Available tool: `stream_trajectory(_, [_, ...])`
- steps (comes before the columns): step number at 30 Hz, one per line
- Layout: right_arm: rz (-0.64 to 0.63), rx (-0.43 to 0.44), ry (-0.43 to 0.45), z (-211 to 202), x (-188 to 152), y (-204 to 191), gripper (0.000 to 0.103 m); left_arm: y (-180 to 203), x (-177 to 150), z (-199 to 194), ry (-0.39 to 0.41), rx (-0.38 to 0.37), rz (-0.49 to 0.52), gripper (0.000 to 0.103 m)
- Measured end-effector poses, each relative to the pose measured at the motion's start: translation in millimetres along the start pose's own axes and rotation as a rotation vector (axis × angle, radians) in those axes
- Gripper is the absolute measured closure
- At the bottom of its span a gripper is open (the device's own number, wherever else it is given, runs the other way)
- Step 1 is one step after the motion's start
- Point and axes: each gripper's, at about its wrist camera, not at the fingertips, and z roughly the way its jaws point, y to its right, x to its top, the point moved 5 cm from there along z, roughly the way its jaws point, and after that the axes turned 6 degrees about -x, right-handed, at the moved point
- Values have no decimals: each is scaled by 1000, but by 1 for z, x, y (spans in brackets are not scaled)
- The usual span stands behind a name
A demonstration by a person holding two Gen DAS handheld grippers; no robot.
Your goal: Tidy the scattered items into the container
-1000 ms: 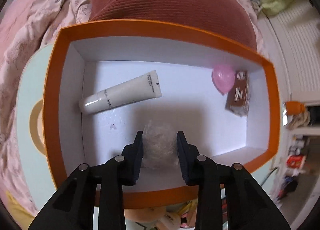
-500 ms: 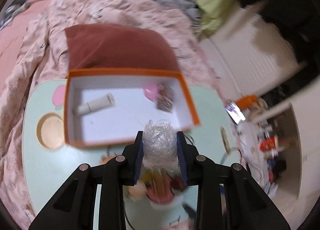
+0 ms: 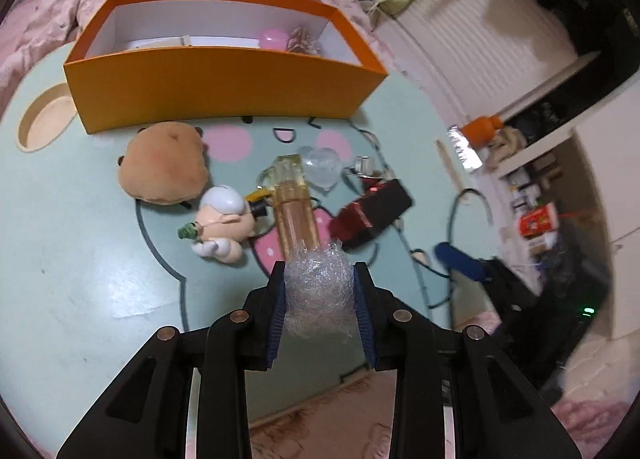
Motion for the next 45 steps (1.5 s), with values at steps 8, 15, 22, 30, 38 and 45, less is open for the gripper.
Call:
stream_trajectory(8, [1,1,0,0,-1,0,6,-7,-1,-40,220,57,9,26])
stream_trajectory(15, [-2,-2,-2,0,-1,0,5,-32,-34,-52,250,238,-28,24])
stream_trajectory(22, [-1,-1,-2,0,0,-1,5,-36,-63,-23,176,391,49,24])
stream_trajectory(30, [-2,-3,-3,0,0,-1,5,-35,-59,-6,198,449,107,0])
stream_trajectory(38, [0,-3,-4,1,0,-1,5,-38,-58,-3,232,451,99,0])
stream_trajectory(45, [47,44,63,-20,41,8,20,-38,-59,-5,243,447,103,0])
